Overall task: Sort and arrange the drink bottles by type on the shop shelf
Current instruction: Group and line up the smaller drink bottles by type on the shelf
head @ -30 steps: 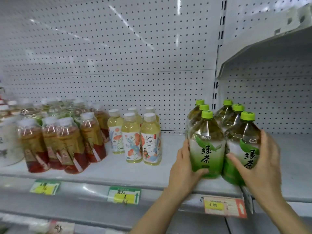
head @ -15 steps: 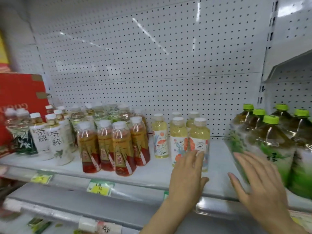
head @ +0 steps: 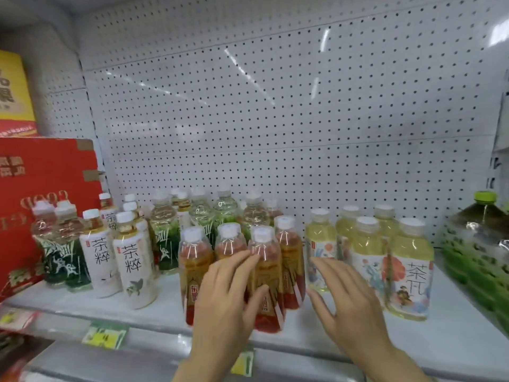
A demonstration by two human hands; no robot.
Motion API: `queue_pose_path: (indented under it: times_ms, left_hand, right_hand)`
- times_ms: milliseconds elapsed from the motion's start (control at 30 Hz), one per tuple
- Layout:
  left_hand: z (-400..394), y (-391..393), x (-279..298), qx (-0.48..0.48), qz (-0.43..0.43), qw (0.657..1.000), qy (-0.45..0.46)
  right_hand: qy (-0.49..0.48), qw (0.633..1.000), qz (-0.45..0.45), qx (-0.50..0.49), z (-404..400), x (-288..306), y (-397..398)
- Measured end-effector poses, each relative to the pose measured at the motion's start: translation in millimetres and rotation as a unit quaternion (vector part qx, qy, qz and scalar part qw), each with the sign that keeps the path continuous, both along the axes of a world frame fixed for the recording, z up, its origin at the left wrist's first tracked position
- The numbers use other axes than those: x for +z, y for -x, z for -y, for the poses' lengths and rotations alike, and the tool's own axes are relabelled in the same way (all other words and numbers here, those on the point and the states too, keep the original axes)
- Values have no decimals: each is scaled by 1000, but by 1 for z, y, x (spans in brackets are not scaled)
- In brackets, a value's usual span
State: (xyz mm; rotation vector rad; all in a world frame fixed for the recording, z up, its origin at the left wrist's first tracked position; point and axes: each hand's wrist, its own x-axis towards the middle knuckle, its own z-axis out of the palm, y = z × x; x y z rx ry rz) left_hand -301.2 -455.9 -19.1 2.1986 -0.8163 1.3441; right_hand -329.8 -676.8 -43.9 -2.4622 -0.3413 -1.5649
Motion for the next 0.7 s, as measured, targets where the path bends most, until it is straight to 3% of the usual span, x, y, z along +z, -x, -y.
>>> queue_pose_path:
  times_ms: [133, 233, 333, 400, 500, 700]
  left_hand:
    - [-23, -41, 71, 15, 36, 999, -12]
    - [-25, -83, 126, 52, -100, 992, -51]
    - [-7, -128, 161, 42, -266, 959, -82]
    - [9, -148, 171, 13, -363, 927, -91]
    - [26, -168, 167, 26, -429, 890, -149]
    - [29, -183, 152, 14, -431, 897, -93]
  right_hand:
    - [18, 1000, 1, 15, -11, 35, -30]
    - [37, 999, 4, 10, -16, 54, -49]
    - [44, 999, 0, 7, -21, 63, -61]
    - [30, 999, -7, 7, -20, 67, -67]
    - [18, 1000, -21, 13, -19, 67, -74]
    - [43, 997, -20, 58, -14, 72, -83]
